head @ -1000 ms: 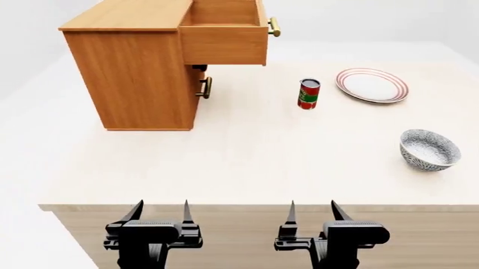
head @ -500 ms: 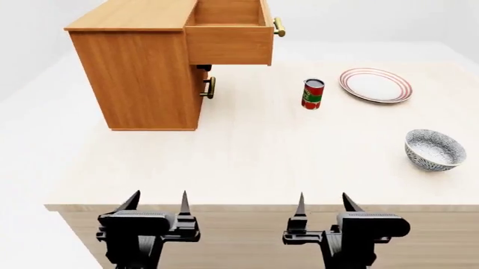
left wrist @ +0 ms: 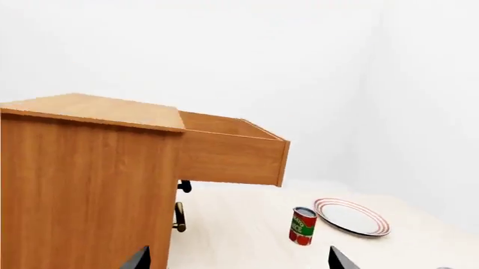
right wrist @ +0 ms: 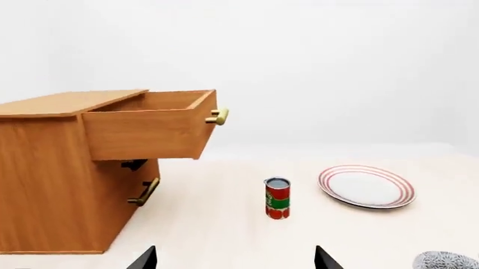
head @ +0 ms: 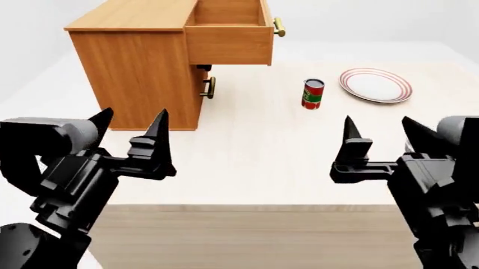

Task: Put the bowl in the top drawer of the cabinet.

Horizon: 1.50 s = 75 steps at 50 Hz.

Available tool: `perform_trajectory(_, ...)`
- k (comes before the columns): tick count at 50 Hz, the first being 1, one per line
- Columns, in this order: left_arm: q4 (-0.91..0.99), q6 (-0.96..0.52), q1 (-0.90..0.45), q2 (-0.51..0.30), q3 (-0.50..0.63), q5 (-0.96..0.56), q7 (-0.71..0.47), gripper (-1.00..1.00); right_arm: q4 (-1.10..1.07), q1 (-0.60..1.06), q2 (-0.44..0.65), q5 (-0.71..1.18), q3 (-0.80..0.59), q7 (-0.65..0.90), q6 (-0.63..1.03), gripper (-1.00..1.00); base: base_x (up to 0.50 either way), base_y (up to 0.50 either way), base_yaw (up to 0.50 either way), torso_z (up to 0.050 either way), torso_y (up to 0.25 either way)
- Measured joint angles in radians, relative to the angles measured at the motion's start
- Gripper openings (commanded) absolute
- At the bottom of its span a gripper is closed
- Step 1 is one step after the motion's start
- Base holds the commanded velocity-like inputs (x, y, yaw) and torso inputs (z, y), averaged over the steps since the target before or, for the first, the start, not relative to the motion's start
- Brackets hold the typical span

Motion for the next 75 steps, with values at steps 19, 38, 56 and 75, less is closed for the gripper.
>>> perform_trajectory(19, -0.142, -0.200, -0.519, -0.223, 0.005, -0.477, -0.227, 1.00, 0.192, 0.676, 0.274, 0.633, -0.242, 0.338, 0.088, 1.00, 0.13, 0.00, 0.00, 0.000, 0.000)
perform_trajectory(38, -0.255, -0.247, -0.759, -0.315, 0.060, -0.497, -0.209, 1.00, 0.401, 0.983, 0.266, 0.553, -0.340, 0.214, 0.215, 1.00, 0.21, 0.00, 0.00, 0.000, 0.000)
perform_trajectory(56, -0.347, -0.263, -0.807, -0.378, 0.124, -0.648, -0.310, 1.00, 0.579, 1.038, 0.211, 0.162, -0.425, -0.143, 0.243, 1.00, 0.21, 0.00, 0.00, 0.000, 0.000)
perform_trajectory(75, -0.411, -0.291, -0.811, -0.420, 0.228, -0.761, -0.369, 1.00, 0.700, 1.041, 0.201, -0.008, -0.521, -0.304, 0.228, 1.00, 0.21, 0.00, 0.00, 0.000, 0.000)
